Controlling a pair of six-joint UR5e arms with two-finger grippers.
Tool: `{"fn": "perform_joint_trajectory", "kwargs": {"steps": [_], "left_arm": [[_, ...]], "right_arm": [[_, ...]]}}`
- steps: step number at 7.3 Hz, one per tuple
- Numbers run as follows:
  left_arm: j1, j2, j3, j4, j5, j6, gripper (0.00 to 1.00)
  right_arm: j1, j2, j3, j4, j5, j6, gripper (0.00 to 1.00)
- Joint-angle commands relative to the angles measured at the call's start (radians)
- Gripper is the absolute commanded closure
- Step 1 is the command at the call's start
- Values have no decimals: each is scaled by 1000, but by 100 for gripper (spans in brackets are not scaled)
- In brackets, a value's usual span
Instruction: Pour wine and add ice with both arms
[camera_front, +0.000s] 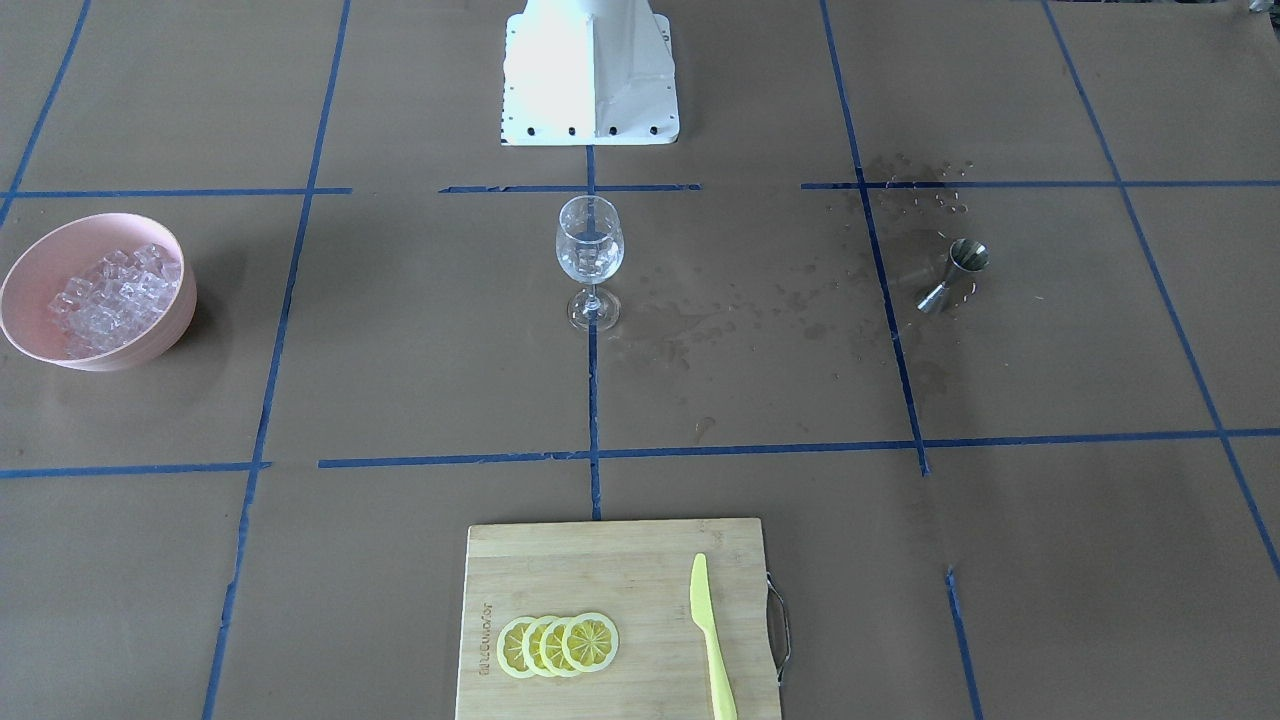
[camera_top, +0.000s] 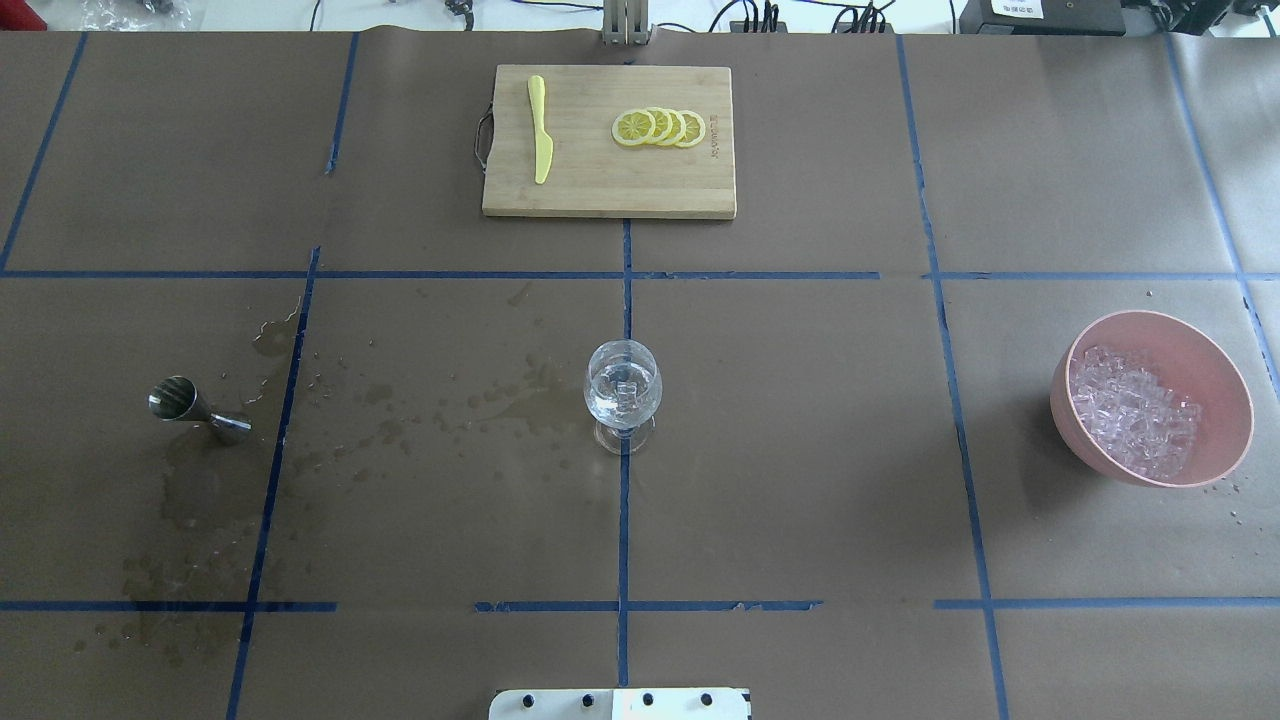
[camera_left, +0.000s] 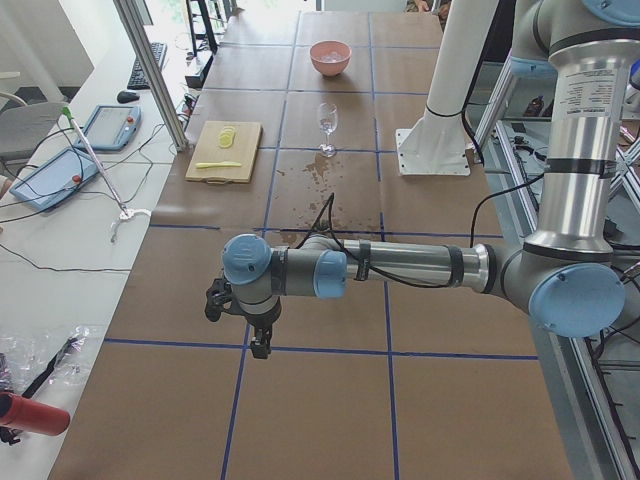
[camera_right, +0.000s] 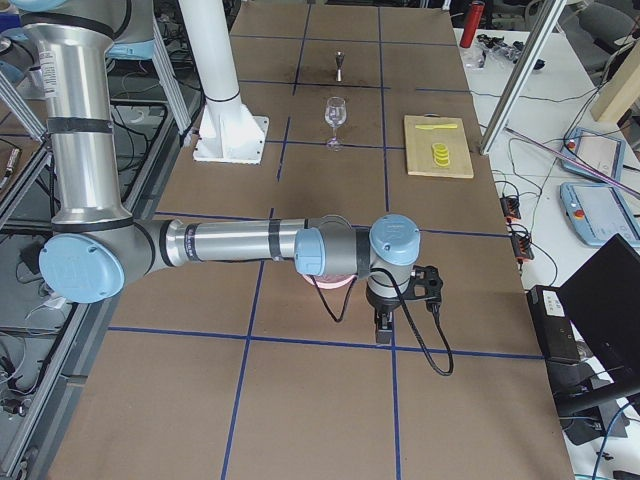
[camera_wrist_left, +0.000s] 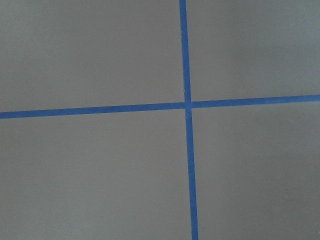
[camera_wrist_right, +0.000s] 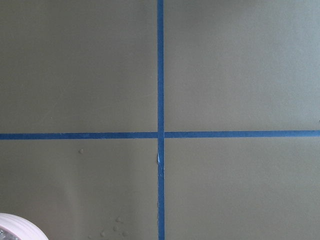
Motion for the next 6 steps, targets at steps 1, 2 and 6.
{"fn": "perform_joint_trajectory", "kwargs": {"steps": [1,2,6], "left_arm": [[0,0,0,-1,0,0,0],[0,0,-2,-1,0,3,0],[0,1,4,-37,0,0,0]], "right_arm": [[0,-2,1,2,1,5,0],[0,-2,1,2,1,5,0],[0,-1,3,2,1,5,0]]}}
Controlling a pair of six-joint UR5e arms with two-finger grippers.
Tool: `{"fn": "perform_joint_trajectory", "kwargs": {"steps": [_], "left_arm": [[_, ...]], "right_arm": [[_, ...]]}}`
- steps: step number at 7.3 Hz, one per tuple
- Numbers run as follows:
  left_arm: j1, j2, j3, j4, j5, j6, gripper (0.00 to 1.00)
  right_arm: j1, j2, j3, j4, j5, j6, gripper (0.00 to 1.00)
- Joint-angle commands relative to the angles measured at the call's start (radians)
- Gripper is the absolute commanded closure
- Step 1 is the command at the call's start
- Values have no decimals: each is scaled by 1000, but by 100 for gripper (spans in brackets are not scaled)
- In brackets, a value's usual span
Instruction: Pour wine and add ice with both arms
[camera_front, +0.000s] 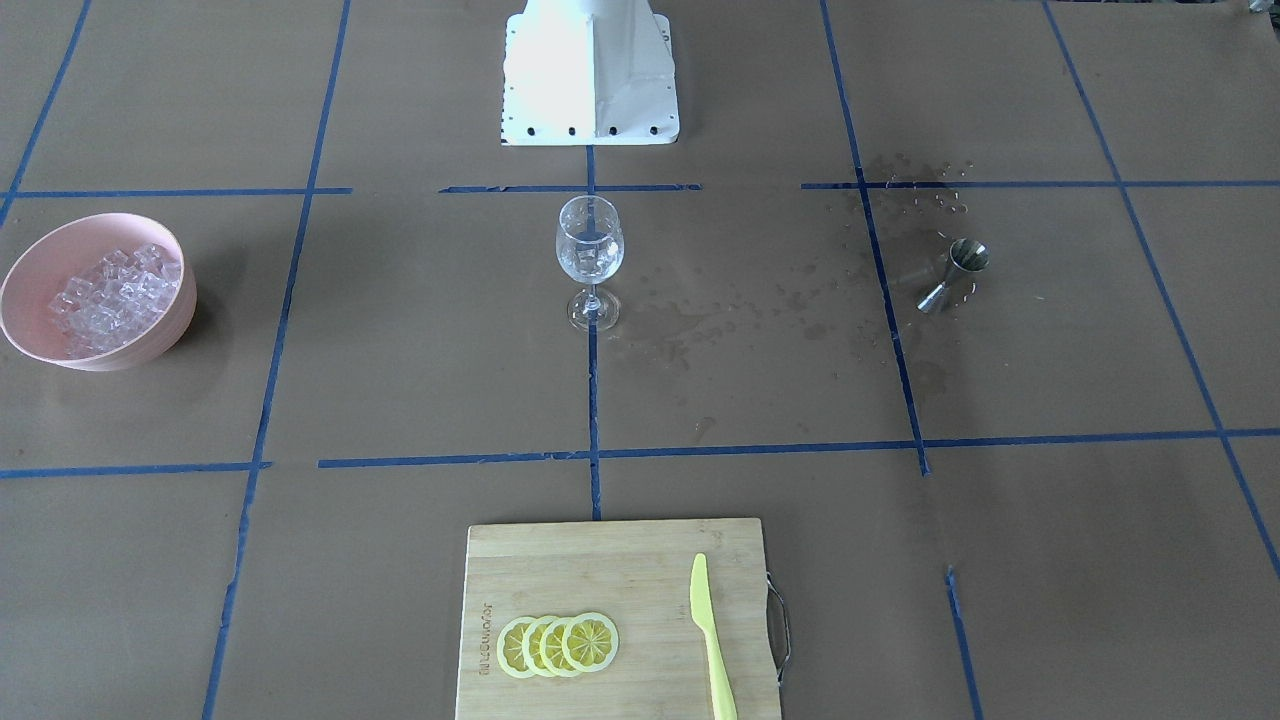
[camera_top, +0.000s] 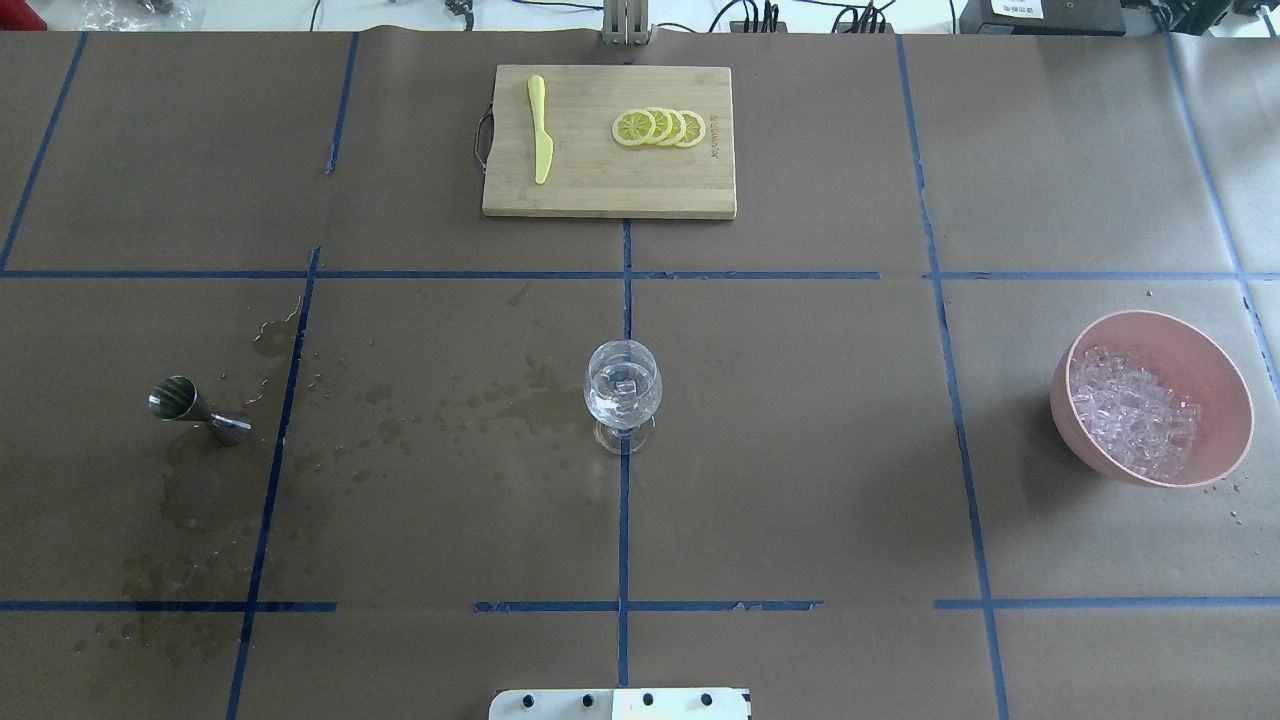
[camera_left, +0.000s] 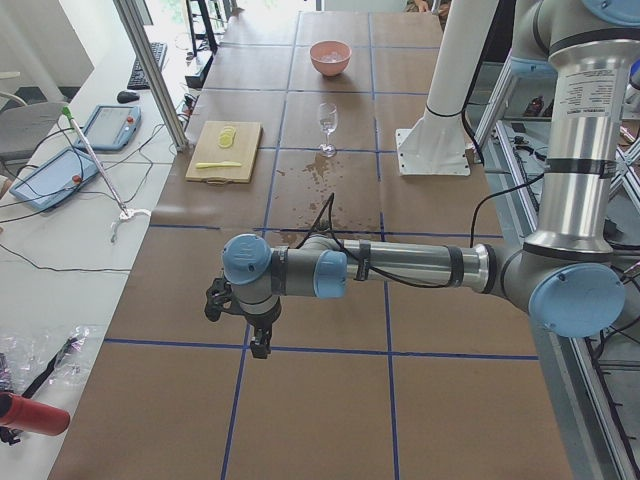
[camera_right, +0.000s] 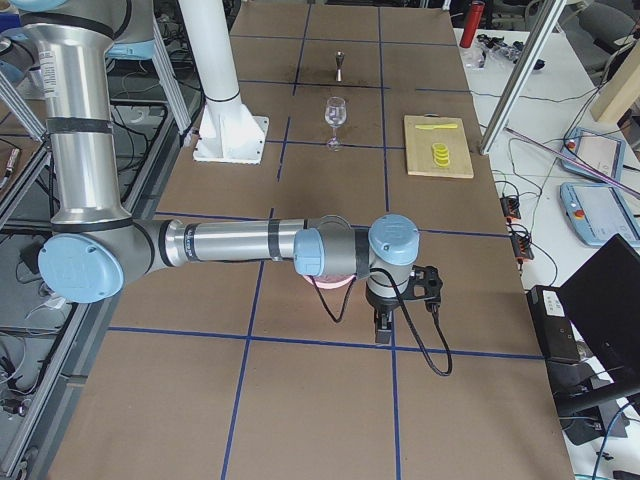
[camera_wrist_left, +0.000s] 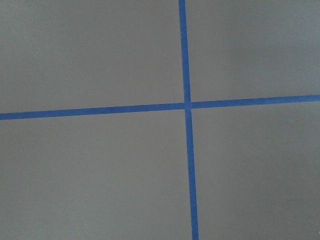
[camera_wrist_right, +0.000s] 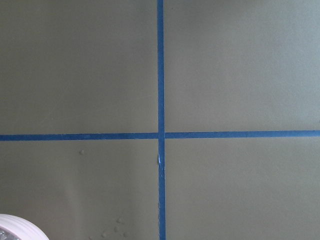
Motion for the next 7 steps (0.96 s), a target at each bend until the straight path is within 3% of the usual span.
{"fn": "perform_joint_trajectory", "kwargs": {"steps": [1,3,7], "left_arm": [[0,3,38,-100,-1,-2,0],[0,15,63,-174,-2,-5,0],[0,14,59,-176,-2,-28,0]], "right_arm": [[0,0,3,0,3,0,0],[0,0,3,0,3,0,0],[0,2,3,0,3,2,0]]}}
